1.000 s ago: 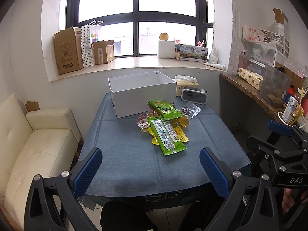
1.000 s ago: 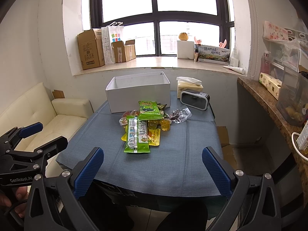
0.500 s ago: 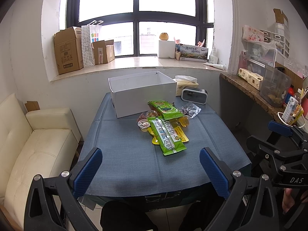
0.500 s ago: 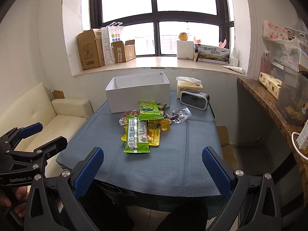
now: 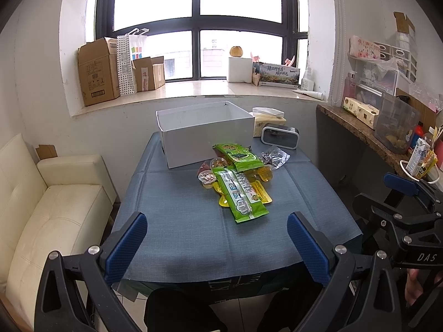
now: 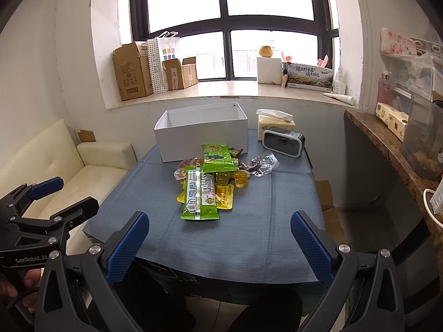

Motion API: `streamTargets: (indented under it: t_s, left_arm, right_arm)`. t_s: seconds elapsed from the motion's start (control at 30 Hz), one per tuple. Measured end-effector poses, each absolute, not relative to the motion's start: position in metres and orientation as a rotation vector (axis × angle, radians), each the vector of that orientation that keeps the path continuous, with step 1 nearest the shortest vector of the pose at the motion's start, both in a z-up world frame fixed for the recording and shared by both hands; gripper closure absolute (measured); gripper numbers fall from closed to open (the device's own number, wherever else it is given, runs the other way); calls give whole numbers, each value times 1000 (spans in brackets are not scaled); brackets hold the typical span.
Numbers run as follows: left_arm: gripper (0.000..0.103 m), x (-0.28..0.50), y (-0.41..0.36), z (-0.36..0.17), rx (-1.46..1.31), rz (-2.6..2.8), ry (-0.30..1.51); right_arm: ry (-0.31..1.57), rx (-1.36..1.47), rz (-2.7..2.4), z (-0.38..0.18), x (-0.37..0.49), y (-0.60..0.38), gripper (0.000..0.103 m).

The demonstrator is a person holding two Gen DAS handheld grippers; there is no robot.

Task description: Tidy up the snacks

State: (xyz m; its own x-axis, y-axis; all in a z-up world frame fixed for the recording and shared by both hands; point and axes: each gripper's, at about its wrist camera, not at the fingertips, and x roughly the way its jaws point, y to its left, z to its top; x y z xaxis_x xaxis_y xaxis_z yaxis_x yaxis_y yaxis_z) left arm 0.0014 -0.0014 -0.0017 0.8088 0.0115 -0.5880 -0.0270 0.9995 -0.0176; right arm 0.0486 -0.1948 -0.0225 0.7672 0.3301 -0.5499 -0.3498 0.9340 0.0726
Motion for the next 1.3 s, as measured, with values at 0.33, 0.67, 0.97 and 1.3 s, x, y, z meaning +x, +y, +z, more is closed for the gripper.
streamTargets:
  t_s: [0.33,0.67,0.97,1.3]
  left_arm:
    - [0,19,-3,-19,-6,4,638]
    - [0,72,7,-49,-13,17,700]
    - [0,117,17,-76,-43,2,761]
    - [0,148,25,-100,-70,13,820]
  right_arm:
    - [563,-19,461,-26,111,-188,0]
    - [715,-51,519,-71,231,-154,0]
    - [859,-11,541,-110,338,-113,0]
    - [950,-116,539,-147,383,-77,1]
